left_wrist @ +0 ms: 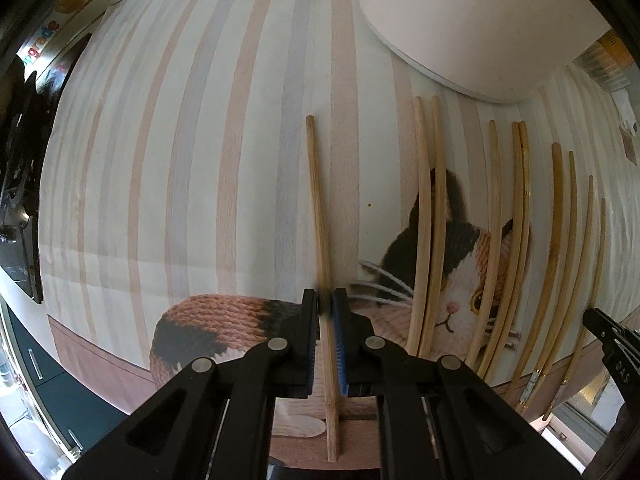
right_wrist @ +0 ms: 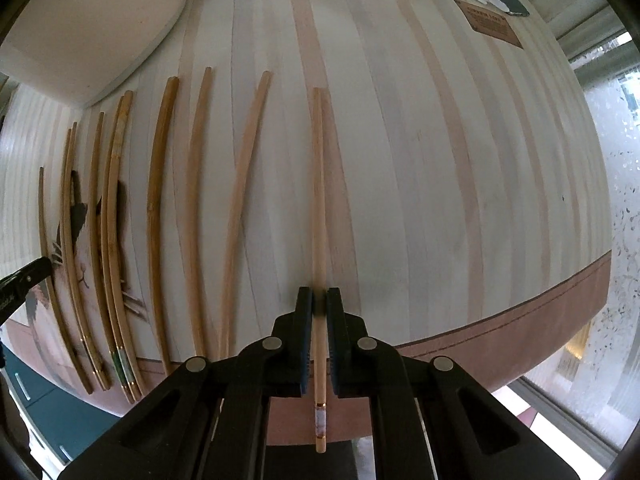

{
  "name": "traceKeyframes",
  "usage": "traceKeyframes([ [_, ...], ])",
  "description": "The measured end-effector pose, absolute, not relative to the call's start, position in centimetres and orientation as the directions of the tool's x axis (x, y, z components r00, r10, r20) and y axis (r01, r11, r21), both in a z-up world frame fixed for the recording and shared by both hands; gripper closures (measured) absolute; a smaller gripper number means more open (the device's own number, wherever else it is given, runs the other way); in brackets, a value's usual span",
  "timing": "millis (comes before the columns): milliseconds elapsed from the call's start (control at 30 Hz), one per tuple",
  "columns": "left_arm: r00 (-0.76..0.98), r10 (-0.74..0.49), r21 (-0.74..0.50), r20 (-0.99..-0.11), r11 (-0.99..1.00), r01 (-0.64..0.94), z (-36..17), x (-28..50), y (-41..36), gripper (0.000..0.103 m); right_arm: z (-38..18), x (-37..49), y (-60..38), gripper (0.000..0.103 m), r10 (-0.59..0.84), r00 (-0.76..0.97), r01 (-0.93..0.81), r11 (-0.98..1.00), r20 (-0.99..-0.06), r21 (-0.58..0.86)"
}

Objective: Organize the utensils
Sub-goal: 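Lift both held chopsticks upright and carry them over the pink holder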

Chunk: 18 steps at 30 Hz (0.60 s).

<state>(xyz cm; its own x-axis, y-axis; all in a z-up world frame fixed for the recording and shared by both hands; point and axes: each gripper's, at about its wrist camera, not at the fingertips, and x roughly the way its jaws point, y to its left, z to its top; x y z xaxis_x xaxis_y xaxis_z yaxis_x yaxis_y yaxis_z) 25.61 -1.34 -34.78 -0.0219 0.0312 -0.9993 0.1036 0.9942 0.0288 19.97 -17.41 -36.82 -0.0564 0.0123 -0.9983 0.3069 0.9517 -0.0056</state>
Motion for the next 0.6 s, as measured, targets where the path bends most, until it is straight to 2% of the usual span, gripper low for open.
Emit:
traceKeyframes([
  [200, -0.016, 0.031, 0.029, -0.999, 0.994, 0.103, -34.5, 25.5, -1.4, 0.097, -35.9, 21.8, -22.1, 0.094, -0.029, -0.084, 0.285, 0.957, -0.996, -0.052],
  [600, 0.044, 0.071, 0.075, -0.997, 0.991, 0.109, -33.6, 24.1, -1.9, 0.098, -34.8, 22.1, -21.6, 0.096, -0.034, -0.057, 0.312, 0.949, -0.998, -0.050],
])
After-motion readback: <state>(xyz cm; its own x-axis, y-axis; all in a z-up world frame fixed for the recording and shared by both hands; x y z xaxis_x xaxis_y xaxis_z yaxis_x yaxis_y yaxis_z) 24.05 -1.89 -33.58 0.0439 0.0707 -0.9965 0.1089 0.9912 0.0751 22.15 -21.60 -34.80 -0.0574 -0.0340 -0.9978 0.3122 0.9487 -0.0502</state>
